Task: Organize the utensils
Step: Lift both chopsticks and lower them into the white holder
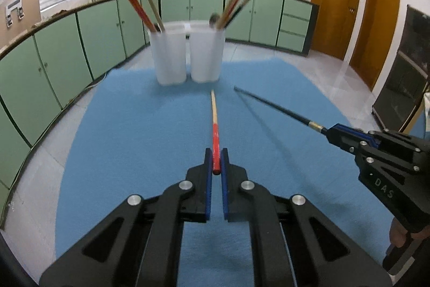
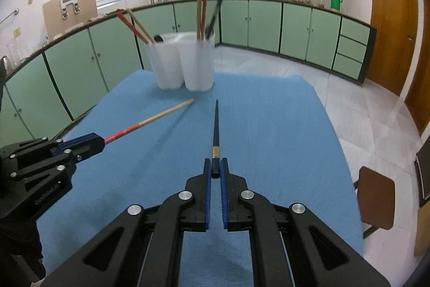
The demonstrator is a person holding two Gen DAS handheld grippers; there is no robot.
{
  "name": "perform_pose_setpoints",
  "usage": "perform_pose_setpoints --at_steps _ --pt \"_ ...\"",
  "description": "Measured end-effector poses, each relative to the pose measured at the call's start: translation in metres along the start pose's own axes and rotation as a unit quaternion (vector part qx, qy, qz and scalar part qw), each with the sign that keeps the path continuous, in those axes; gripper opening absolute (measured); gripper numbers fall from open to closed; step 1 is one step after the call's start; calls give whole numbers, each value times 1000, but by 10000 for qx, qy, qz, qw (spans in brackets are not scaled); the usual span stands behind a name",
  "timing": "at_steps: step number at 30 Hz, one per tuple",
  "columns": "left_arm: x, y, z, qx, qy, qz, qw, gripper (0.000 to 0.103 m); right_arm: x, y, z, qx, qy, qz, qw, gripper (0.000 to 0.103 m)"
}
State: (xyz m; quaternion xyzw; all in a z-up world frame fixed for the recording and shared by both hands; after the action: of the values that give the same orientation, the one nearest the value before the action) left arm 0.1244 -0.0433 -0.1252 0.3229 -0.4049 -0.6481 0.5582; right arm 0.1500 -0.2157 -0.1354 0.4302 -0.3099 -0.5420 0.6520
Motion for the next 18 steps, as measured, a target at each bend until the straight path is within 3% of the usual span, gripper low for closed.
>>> perform_pose_setpoints --at_steps 18 --pt "-8 89 66 1209 -182 -42 9925 5 -10 94 34 695 371 213 9967 6"
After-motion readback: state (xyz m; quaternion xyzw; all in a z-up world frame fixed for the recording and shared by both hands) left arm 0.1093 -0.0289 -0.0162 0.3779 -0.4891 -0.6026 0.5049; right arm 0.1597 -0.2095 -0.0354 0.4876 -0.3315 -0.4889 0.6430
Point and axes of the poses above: each gripper's, at about its wrist camera, not at the fingertips, and z roughly against the way its jaws point, x to its right, y to its top, the point moved 1 cm from there along -z, roughly the way its jaws point, and after that the axes turned 14 degrees about x, right-handed, at the moved point
